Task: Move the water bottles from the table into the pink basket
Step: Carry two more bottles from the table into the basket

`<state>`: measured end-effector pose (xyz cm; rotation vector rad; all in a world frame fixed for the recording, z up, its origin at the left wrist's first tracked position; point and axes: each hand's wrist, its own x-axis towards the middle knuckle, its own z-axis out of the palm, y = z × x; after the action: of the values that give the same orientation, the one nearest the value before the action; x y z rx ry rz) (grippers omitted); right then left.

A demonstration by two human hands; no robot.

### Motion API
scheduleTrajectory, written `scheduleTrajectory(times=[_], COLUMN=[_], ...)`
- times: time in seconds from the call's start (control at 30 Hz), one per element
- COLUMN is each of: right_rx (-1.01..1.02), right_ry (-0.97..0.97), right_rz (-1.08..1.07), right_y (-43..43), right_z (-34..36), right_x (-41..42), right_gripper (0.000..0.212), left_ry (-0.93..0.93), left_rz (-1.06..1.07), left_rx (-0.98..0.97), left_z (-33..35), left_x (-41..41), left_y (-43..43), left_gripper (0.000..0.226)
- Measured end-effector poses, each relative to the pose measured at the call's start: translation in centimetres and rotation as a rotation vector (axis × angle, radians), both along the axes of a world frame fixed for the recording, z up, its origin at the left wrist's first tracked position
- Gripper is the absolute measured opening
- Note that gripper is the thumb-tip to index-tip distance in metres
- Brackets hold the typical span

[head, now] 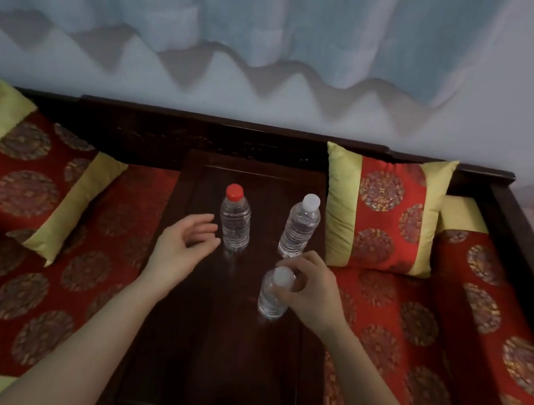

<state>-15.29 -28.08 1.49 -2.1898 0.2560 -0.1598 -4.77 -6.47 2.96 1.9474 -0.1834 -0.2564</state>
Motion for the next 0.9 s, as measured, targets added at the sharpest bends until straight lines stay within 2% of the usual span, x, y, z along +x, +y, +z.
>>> scheduleTrajectory(times=[0.1, 0.27, 0.47, 0.57, 0.67, 0.9], right_rx=[-0.048, -0.073, -0.063, -0.076, -0.097, -0.265], right_ry=[0.005, 0.039, 0.048, 0.048, 0.051, 0.042], right_rz=[-0.007, -0.028, -0.081, -0.101, -0.104, -0.075], right_y=[-0.2, -0.1, 0.5, 0.7, 1.0, 2.0], right_z=[0.2, 0.8, 1.0, 1.0, 1.0, 1.2], right_x=[0.3, 0.2, 0.1, 0.1, 0.0, 0.6], right_gripper=[0.028, 0.03, 0.031, 0.031, 0.03, 0.026], left_ry=[-0.011, -0.111, -0.144, -0.182, -0.221, -0.273], left_rz=[-0.034, -0.081, -0.181, -0.242, -0.261, -0.254], left_rx=[-0.03, -0.033, -0.003, 0.043, 0.091, 0.221], left_z=[-0.4, -0.9, -2.2, -2.6, -2.6, -2.0], left_x=[2.8, 7.5, 10.6, 11.1, 11.1, 11.1], left_y=[-0.9, -2.4, -3.7, -4.1, -4.4, -3.7], left_gripper=[0.053, 0.068, 0.07, 0.066, 0.054, 0.03])
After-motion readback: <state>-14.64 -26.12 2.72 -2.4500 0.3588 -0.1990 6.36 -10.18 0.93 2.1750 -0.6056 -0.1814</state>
